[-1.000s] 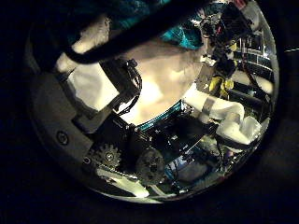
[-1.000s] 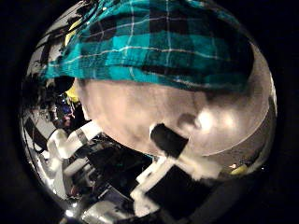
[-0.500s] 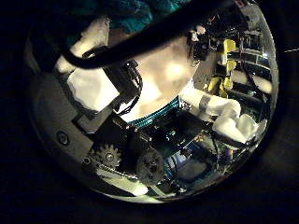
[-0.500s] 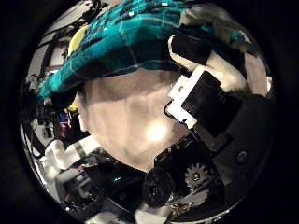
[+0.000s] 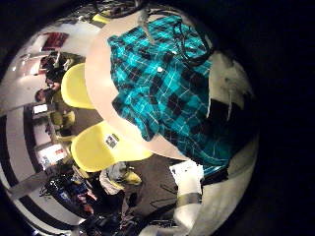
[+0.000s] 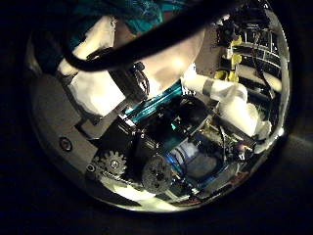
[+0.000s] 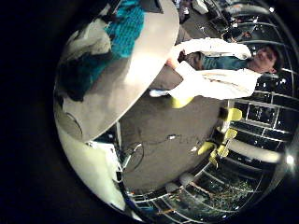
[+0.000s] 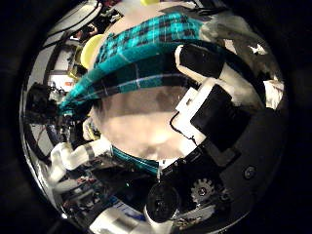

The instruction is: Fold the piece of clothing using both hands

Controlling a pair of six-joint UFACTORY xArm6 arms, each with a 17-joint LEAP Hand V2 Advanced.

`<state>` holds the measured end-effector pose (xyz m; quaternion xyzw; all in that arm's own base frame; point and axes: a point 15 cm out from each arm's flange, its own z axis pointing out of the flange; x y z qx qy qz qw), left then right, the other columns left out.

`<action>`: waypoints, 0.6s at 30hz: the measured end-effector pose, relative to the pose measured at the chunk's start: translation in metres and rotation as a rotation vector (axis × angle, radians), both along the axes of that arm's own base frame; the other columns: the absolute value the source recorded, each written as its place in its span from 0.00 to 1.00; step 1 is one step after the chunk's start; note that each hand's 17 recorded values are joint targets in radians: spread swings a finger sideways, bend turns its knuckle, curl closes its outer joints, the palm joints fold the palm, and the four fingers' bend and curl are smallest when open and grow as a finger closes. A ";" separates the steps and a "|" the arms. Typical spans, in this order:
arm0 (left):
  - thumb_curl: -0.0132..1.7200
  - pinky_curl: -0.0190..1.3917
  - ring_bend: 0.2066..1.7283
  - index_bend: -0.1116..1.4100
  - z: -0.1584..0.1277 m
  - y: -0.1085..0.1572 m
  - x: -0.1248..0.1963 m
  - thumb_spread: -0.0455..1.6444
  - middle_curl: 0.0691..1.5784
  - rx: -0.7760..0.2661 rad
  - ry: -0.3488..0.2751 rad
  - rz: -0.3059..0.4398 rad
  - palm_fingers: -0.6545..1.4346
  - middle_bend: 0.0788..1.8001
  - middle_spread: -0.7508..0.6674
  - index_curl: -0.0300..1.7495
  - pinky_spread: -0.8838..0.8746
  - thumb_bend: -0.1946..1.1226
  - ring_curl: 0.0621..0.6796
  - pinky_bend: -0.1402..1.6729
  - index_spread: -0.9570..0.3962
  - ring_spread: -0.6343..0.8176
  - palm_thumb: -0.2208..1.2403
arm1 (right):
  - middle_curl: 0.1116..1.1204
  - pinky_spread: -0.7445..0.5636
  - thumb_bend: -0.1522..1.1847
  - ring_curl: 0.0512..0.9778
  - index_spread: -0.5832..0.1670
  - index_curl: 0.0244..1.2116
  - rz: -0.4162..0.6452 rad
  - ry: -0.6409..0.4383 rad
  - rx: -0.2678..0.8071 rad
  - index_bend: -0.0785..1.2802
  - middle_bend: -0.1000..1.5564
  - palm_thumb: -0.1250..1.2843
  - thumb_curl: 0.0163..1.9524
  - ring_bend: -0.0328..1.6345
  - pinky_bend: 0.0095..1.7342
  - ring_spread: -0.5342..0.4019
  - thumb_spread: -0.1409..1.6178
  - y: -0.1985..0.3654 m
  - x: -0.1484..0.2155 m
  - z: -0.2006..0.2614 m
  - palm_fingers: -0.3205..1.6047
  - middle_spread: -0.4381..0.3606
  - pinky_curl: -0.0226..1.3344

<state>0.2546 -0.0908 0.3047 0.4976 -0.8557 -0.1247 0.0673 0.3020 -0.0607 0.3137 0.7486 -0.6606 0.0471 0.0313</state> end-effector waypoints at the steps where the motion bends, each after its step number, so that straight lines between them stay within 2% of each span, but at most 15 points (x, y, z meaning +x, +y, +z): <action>1: 0.31 0.52 0.76 0.19 0.008 0.001 0.001 0.72 0.72 -0.005 0.000 -0.002 0.74 0.43 0.07 0.85 0.14 0.14 0.72 0.70 0.29 0.11 0.68 | 0.82 0.44 0.12 0.68 0.29 0.75 -0.001 -0.017 -0.002 0.84 0.82 0.78 0.32 0.90 0.94 0.30 0.75 0.000 0.003 0.011 0.64 0.28 0.34; 6: 0.31 0.52 0.76 0.19 0.037 0.005 0.016 0.72 0.72 -0.006 -0.004 -0.006 0.74 0.43 0.06 0.85 0.13 0.14 0.72 0.70 0.30 0.11 0.68 | 0.83 0.45 0.11 0.71 0.30 0.77 -0.017 -0.079 0.014 0.85 0.84 0.79 0.33 0.91 0.94 0.31 0.75 0.002 0.024 0.053 0.63 0.29 0.37; 10: 0.30 0.52 0.76 0.19 0.042 0.012 0.048 0.72 0.72 0.028 -0.009 0.009 0.74 0.43 0.06 0.86 0.13 0.14 0.72 0.70 0.30 0.11 0.67 | 0.83 0.45 0.11 0.73 0.31 0.78 -0.023 -0.058 0.037 0.86 0.85 0.79 0.34 0.91 0.94 0.31 0.75 0.004 0.056 0.058 0.62 0.30 0.40; 14: 0.30 0.52 0.75 0.19 0.030 0.021 0.093 0.72 0.72 0.095 -0.001 0.023 0.74 0.43 0.06 0.86 0.13 0.14 0.72 0.70 0.31 0.11 0.68 | 0.83 0.45 0.11 0.75 0.31 0.79 -0.021 0.010 0.046 0.86 0.86 0.79 0.35 0.91 0.93 0.32 0.75 0.011 0.094 0.038 0.61 0.30 0.42; 18: 0.30 0.52 0.75 0.19 0.003 0.019 0.148 0.72 0.72 0.130 -0.010 0.038 0.73 0.43 0.05 0.86 0.13 0.14 0.72 0.69 0.32 0.11 0.68 | 0.84 0.45 0.11 0.76 0.32 0.80 -0.023 0.100 0.051 0.87 0.86 0.79 0.35 0.92 0.93 0.32 0.76 0.014 0.133 0.001 0.60 0.31 0.45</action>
